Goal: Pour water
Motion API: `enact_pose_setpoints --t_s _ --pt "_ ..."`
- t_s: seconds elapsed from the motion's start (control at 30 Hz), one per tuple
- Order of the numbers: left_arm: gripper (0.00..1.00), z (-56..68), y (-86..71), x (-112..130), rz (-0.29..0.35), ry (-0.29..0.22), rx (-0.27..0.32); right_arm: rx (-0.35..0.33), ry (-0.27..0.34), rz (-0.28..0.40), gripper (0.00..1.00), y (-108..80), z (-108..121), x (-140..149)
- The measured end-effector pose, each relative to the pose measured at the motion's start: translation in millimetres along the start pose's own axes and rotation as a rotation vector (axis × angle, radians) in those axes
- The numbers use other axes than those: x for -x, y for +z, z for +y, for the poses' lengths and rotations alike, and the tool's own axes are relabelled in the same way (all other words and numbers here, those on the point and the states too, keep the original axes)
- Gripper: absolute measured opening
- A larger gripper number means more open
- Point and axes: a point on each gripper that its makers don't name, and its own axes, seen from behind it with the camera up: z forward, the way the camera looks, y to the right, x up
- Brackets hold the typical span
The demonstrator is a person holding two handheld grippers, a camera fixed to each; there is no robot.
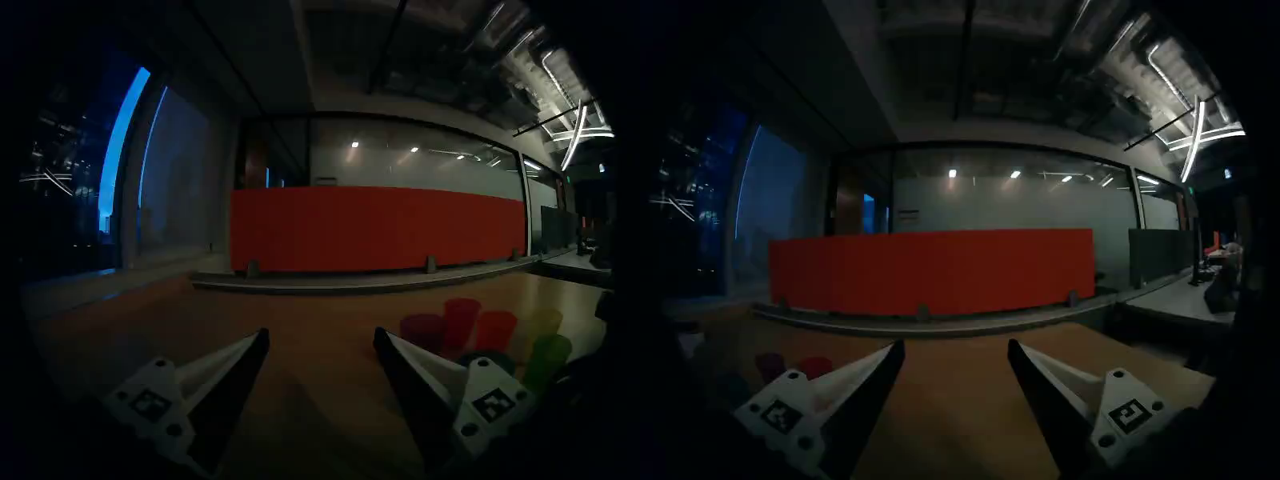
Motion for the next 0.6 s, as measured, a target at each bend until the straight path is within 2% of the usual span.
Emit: enact_pose_setpoints --t_s 0.6 --pt "0.97 0.1 -0.2 0 0.0 0.0 0.0 -0.036 -0.013 -0.024 1.0 3.8 -6 44"
